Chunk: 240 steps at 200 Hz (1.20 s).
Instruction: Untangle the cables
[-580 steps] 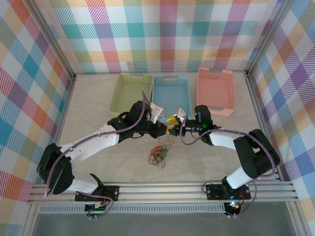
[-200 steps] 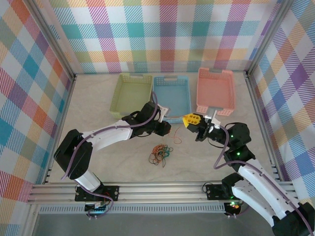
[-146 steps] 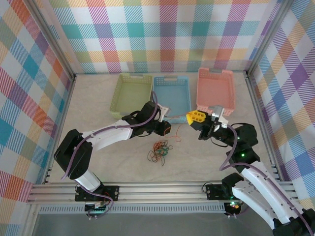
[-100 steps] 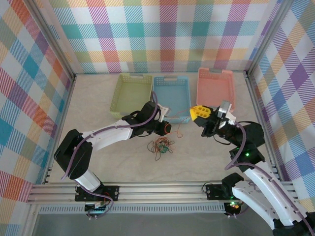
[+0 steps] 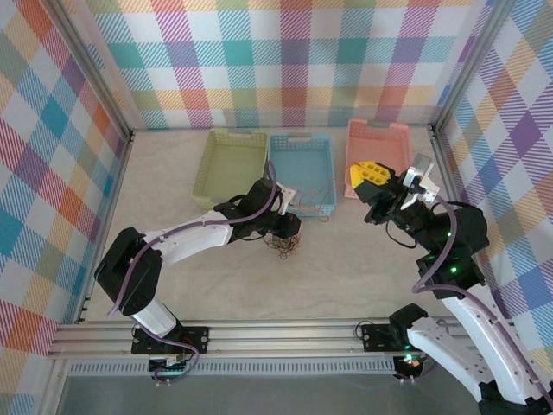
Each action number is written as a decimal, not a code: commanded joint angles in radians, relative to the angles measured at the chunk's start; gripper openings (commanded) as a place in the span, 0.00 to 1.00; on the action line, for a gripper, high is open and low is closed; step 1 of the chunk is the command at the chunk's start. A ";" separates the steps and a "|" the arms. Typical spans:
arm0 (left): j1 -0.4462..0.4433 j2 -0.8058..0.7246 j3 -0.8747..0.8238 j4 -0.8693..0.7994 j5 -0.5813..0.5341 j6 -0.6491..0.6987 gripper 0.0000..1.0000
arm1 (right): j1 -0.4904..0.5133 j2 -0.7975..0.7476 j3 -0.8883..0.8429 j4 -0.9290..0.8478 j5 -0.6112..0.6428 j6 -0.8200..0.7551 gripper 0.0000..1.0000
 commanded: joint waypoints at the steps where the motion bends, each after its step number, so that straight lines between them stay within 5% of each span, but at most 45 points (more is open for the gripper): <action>1: -0.014 0.016 0.032 -0.032 0.012 -0.001 0.10 | 0.003 -0.003 0.065 -0.024 0.076 -0.008 0.00; 240: -0.015 0.028 0.038 -0.069 0.037 -0.001 0.09 | -0.006 0.147 0.433 -0.170 0.559 -0.349 0.00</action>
